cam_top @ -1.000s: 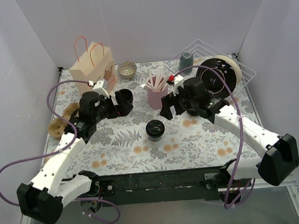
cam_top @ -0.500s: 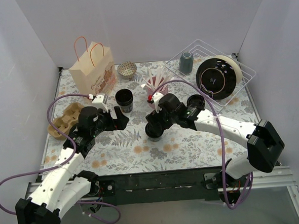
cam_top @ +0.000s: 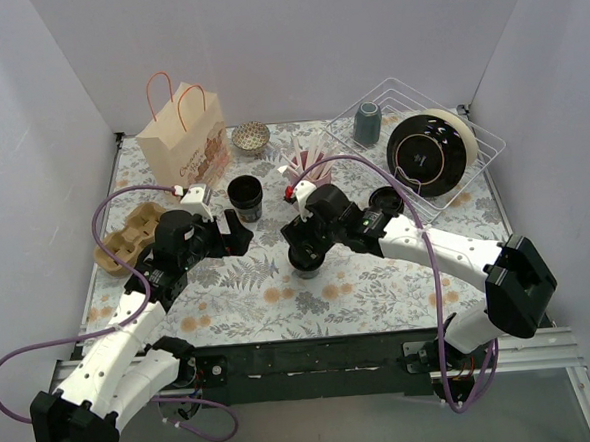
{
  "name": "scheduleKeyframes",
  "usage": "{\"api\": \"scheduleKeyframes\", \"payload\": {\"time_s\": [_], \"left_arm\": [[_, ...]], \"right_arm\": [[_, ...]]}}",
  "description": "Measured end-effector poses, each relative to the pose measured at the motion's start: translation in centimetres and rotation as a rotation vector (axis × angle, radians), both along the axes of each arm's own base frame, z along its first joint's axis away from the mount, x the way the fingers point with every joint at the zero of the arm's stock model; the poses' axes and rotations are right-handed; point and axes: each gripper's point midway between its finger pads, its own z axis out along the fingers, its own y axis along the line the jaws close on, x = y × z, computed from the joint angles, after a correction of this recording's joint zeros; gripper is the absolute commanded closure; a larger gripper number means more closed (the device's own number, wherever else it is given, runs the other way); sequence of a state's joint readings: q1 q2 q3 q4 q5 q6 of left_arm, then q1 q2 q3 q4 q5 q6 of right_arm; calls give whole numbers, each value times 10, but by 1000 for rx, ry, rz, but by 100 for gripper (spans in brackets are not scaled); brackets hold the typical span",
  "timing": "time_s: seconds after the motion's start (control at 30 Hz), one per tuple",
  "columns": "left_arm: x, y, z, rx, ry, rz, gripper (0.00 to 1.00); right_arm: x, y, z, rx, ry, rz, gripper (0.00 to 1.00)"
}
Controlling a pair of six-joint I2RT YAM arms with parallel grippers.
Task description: Pack the takeout coffee
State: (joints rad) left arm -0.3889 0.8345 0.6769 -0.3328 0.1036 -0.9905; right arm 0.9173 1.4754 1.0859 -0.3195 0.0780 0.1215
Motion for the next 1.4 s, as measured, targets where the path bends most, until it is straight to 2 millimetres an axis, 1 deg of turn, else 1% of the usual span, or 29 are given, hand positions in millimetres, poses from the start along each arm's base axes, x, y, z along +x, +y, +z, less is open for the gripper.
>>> {"api": "scheduleKeyframes", "payload": {"time_s": [0.1, 0.43, 0.6, 0.7, 1.0, 1.13, 1.23, 1.4], "left_arm": [[1, 1, -1, 4, 1, 7, 2], [2, 2, -6, 17, 17, 10, 2], [3, 2, -8, 20, 23, 12, 2], [3, 2, -8, 21, 23, 13, 2], [3, 2, -8, 22, 22, 14, 2], [3, 2, -8, 22, 22, 14, 2], [3, 3, -8, 24, 21, 14, 2], [3, 3, -7, 22, 18, 13, 2]], "right_arm": [[-1, 2, 1, 5, 1, 1, 4], [-11, 10, -3, -3, 10, 33, 8], [-16, 13, -8, -22, 9, 44, 9], [-17, 12, -13, -46, 4, 41, 10], [-14, 5, -15, -92, -25, -4, 15], [-14, -3, -15, -119, -29, -41, 16], [-13, -16, -15, -156, -34, -80, 16], [-13, -43, -14, -219, -42, -171, 17]]}}
